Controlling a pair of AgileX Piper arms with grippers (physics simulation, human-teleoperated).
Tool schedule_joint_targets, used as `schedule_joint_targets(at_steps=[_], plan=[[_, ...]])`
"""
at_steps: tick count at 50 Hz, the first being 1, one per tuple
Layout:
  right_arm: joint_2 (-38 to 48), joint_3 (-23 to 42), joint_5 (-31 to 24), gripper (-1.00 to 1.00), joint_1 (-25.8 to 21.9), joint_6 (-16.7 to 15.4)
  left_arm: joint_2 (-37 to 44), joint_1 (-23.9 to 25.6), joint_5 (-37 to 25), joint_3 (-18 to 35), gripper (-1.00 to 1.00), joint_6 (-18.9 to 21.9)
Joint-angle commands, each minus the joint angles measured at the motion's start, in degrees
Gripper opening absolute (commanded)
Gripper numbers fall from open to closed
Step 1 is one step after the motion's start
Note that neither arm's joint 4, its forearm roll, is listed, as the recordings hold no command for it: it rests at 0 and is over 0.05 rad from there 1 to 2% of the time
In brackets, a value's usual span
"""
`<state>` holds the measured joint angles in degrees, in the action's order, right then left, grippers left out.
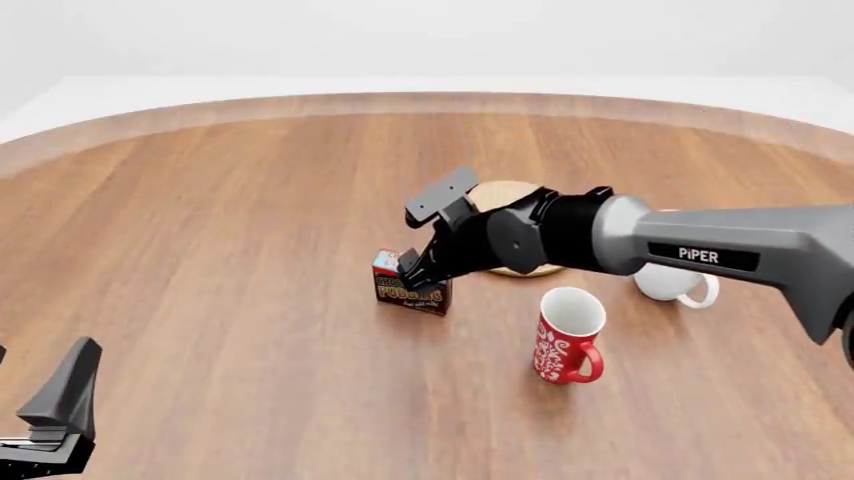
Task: Put the chocolate pudding to the left of the plate.
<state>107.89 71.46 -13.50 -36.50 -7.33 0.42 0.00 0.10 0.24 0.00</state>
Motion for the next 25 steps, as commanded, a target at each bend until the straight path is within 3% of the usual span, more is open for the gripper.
schedule_joint_targets(at_steps=[1,25], plan=[[0.42,-0.01,0.24,1.00,-0.07,0.51,0.00,0.00,0.00,0.00,1.00,0.00],[2.01,1.59,0.29,1.00,0.95,0.47,0.00,0.00,0.00,0.00,1.00,0.00]])
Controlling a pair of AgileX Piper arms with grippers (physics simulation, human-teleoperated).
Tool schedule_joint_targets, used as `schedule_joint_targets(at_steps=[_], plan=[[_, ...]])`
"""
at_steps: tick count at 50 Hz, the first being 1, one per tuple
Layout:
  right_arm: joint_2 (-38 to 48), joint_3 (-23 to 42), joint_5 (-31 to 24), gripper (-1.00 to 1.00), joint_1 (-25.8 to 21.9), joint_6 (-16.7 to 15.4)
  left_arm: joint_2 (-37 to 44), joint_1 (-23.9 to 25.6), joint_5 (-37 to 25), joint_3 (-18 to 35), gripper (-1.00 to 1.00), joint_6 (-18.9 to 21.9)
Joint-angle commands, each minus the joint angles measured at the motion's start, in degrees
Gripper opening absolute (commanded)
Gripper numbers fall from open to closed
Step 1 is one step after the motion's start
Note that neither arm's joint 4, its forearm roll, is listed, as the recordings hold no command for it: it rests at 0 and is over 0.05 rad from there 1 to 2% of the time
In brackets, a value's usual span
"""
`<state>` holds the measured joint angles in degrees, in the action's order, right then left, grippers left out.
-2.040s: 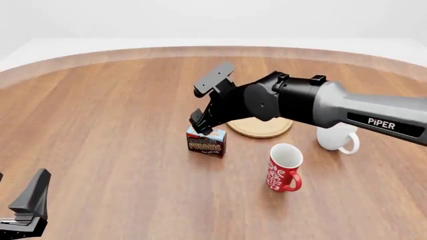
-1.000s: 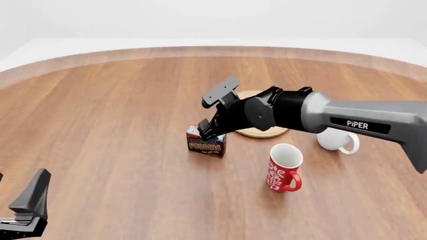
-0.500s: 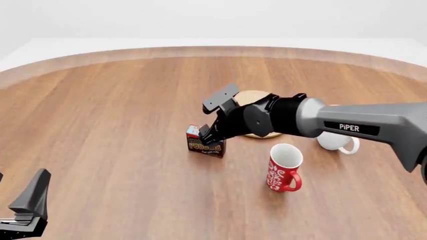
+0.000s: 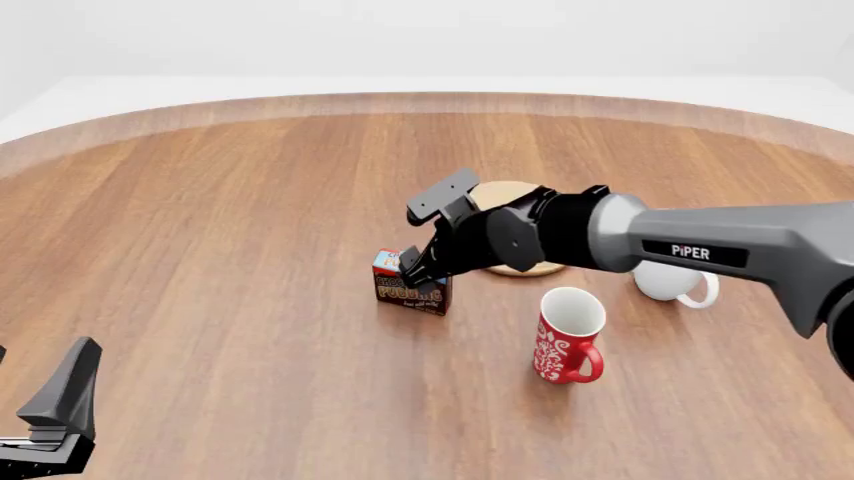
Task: Put the chocolate pudding to the left of the plate.
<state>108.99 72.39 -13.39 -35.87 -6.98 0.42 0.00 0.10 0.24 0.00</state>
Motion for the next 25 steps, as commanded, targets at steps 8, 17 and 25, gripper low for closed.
schedule_joint_targets(at_steps=[8,17,25], plan=[[1.77,0.98,0.65,1.00,0.17,0.52,0.00,0.00,0.00,0.00,1.00,0.00],[2.42,0.05,1.85,1.00,-0.16,1.23,0.00,0.00,0.00,0.00,1.00,0.00],[2.94,-0.87,2.98,1.00,-0.15,1.70,0.00,0.00,0.00,0.00,1.00,0.00]])
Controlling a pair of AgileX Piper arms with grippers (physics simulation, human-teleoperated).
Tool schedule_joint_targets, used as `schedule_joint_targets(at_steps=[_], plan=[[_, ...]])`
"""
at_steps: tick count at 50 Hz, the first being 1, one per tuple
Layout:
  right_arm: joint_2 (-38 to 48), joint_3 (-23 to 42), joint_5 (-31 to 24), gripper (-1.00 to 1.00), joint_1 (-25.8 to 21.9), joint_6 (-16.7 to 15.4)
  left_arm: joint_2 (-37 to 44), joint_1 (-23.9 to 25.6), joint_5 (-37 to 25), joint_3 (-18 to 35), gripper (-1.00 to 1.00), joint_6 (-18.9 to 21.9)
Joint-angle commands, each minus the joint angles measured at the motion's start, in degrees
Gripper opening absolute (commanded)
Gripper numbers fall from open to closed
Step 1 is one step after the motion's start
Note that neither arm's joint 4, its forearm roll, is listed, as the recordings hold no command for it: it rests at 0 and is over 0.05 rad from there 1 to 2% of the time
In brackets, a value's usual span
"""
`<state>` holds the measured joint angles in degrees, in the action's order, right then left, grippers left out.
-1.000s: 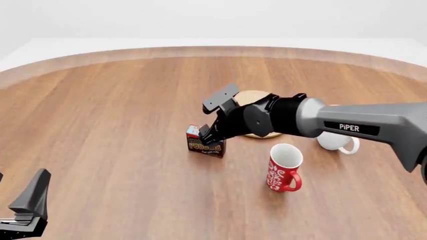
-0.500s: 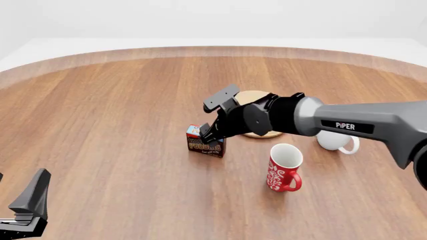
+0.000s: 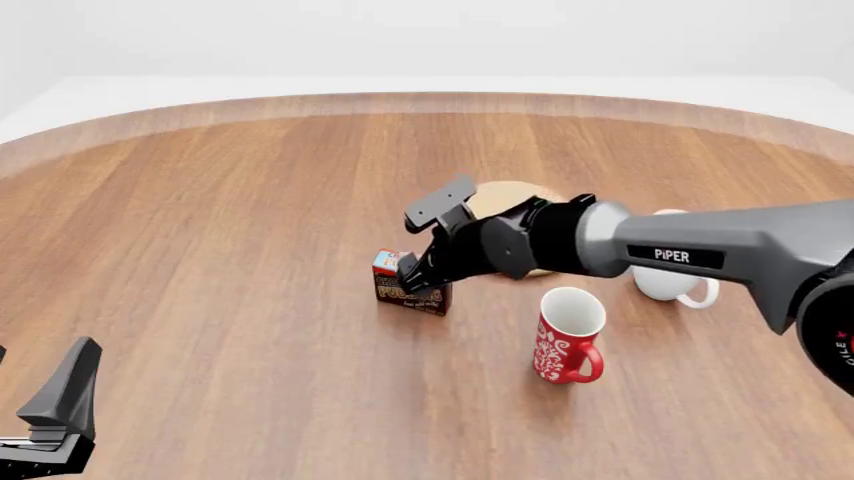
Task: Put the chocolate pudding to the left of the plate.
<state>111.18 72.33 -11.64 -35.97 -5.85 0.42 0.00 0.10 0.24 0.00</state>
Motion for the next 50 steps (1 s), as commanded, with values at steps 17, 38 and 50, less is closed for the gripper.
schedule_joint_targets(at_steps=[17,38,50], plan=[[1.08,-0.18,1.29,1.00,0.57,0.56,0.00,0.00,0.00,0.00,1.00,0.00],[1.65,-0.22,2.11,1.00,0.37,1.02,0.00,0.00,0.00,0.00,1.00,0.00],[2.62,-0.50,2.98,1.00,0.22,1.52,0.00,0.00,0.00,0.00,1.00,0.00]])
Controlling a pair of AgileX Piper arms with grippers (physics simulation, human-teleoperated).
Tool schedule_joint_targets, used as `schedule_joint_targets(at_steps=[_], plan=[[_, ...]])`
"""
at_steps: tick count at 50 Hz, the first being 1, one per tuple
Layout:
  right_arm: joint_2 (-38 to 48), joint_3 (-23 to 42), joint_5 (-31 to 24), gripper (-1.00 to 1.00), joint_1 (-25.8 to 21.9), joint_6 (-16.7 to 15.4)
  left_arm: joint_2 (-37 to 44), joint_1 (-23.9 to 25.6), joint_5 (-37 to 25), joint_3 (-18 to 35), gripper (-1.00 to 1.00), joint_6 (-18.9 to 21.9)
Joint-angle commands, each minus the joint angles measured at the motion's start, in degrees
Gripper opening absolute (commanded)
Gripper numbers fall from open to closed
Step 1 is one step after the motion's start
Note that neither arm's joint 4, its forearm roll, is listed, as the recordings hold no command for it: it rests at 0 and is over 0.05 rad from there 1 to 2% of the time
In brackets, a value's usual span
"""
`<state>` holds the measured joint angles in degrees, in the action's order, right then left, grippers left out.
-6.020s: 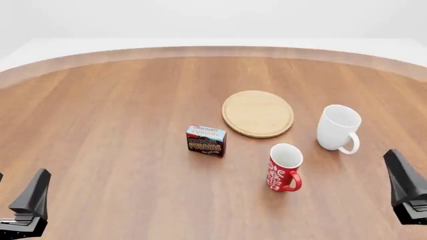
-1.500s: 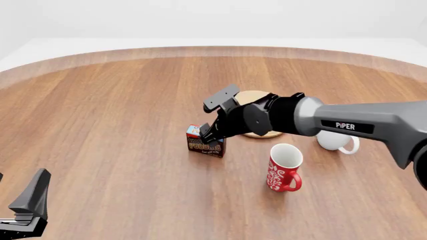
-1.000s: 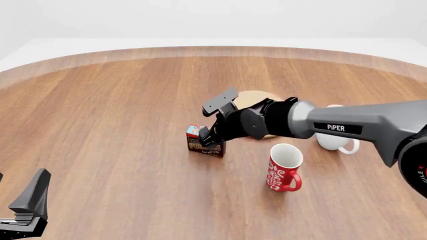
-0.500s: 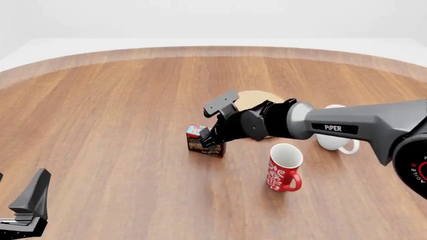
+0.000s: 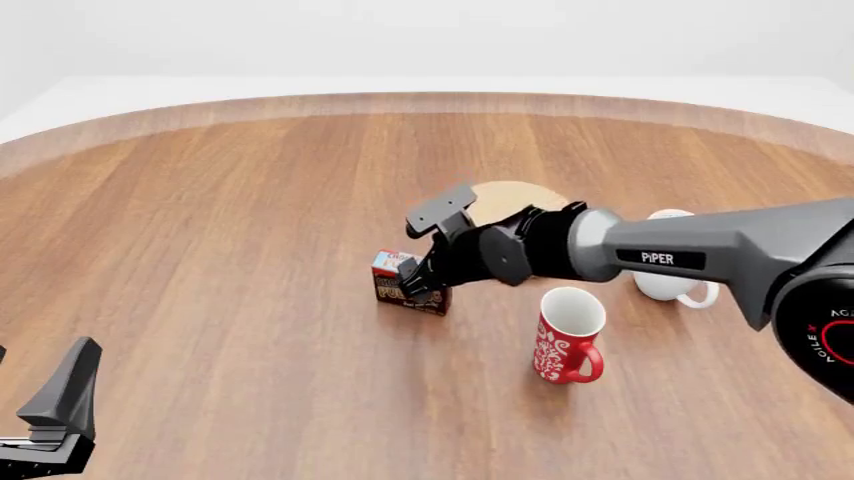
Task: Put the chocolate pudding to the left of the plate.
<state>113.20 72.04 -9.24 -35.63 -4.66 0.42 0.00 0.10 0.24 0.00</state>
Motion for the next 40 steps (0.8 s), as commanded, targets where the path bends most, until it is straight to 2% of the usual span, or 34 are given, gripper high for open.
schedule_joint_targets(at_steps=[1,39,40], plan=[[0.63,-0.13,0.50,1.00,-0.04,0.25,0.00,0.00,0.00,0.00,1.00,0.00],[1.17,-0.94,2.23,1.00,-0.69,1.06,0.00,0.00,0.00,0.00,1.00,0.00],[1.04,-1.38,2.64,-1.00,-0.98,1.19,0.00,0.00,0.00,0.00,1.00,0.00]])
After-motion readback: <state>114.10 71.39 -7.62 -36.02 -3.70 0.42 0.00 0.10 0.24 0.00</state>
